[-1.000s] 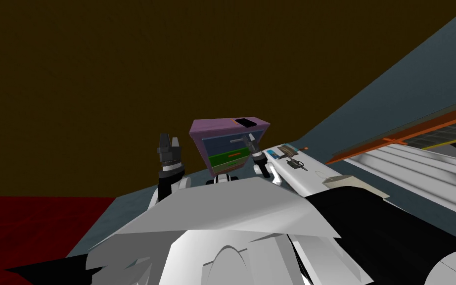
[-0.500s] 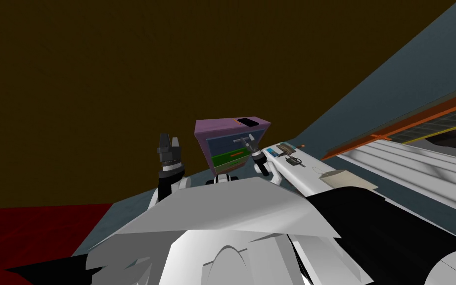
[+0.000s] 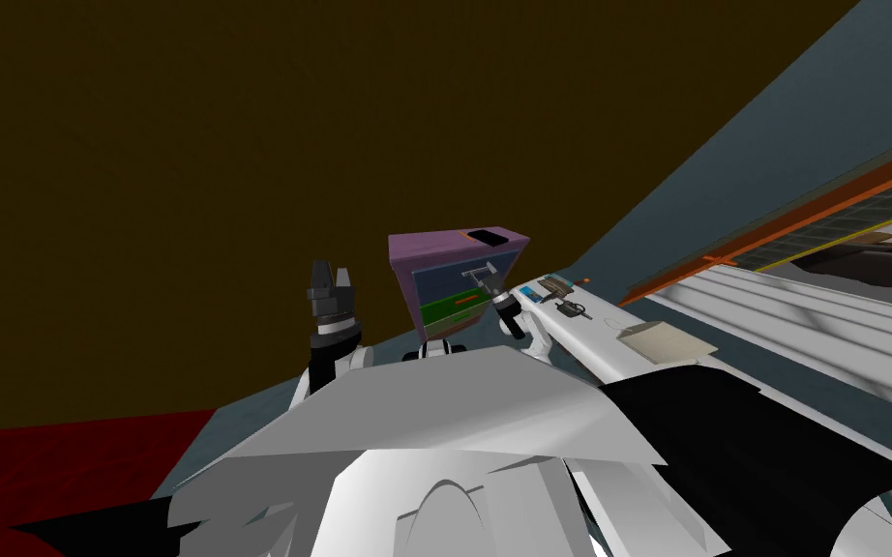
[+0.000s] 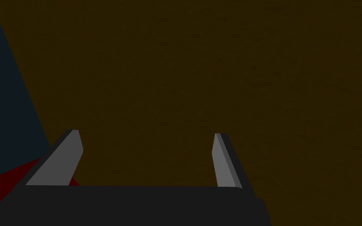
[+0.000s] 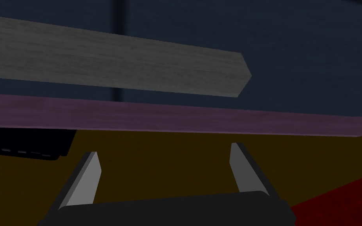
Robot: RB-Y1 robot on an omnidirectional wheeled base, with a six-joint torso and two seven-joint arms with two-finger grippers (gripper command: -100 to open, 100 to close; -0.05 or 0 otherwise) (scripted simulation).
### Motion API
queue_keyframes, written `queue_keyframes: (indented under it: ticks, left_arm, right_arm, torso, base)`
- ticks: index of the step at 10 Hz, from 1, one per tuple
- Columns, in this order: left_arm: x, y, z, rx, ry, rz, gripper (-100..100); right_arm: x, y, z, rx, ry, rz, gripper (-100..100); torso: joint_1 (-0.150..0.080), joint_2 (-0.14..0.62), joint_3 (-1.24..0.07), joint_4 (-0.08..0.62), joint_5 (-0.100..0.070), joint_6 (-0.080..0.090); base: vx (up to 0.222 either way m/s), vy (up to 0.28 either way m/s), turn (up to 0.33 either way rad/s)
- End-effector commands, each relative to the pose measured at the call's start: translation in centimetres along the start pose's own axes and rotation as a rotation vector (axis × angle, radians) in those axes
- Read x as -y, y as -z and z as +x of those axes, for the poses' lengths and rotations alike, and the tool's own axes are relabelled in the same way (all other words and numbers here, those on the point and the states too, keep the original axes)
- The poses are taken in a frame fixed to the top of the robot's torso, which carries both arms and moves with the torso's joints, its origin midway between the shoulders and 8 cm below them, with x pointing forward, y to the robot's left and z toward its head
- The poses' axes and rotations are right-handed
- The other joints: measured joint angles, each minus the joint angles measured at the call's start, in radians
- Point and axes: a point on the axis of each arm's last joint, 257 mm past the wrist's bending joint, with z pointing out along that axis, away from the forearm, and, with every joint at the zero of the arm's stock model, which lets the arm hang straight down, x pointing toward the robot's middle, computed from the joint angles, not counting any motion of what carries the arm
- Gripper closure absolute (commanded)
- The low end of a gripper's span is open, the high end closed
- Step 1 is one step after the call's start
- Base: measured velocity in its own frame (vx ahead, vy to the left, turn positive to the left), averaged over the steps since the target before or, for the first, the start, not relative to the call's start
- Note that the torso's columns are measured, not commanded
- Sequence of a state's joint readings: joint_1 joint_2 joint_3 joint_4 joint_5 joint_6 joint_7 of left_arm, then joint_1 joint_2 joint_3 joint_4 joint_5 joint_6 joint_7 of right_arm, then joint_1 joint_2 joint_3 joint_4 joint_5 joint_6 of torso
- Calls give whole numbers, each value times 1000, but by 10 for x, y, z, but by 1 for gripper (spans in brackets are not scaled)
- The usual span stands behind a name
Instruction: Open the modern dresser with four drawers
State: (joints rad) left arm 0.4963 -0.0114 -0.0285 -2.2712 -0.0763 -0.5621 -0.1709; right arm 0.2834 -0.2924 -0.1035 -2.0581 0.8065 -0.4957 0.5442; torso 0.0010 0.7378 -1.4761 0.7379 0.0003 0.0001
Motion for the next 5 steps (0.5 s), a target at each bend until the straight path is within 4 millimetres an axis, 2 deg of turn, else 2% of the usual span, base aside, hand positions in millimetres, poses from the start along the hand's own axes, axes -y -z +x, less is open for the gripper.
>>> queue_keyframes:
  ticks: [1,5]
  left_arm:
    - [0,0,0,0,0,0,0]
    - [0,0,0,0,0,0,0]
  right_arm:
    - [5,2,17,-48,134,-12,-100]
    - [19,3,44,-126,343,-36,-100]
  torso:
    - [-1,0,0,0,0,0]
    - [-2,-1,-1,0,0,0]
  base:
    - [-15,80,-72]
    - [-11,94,-83]
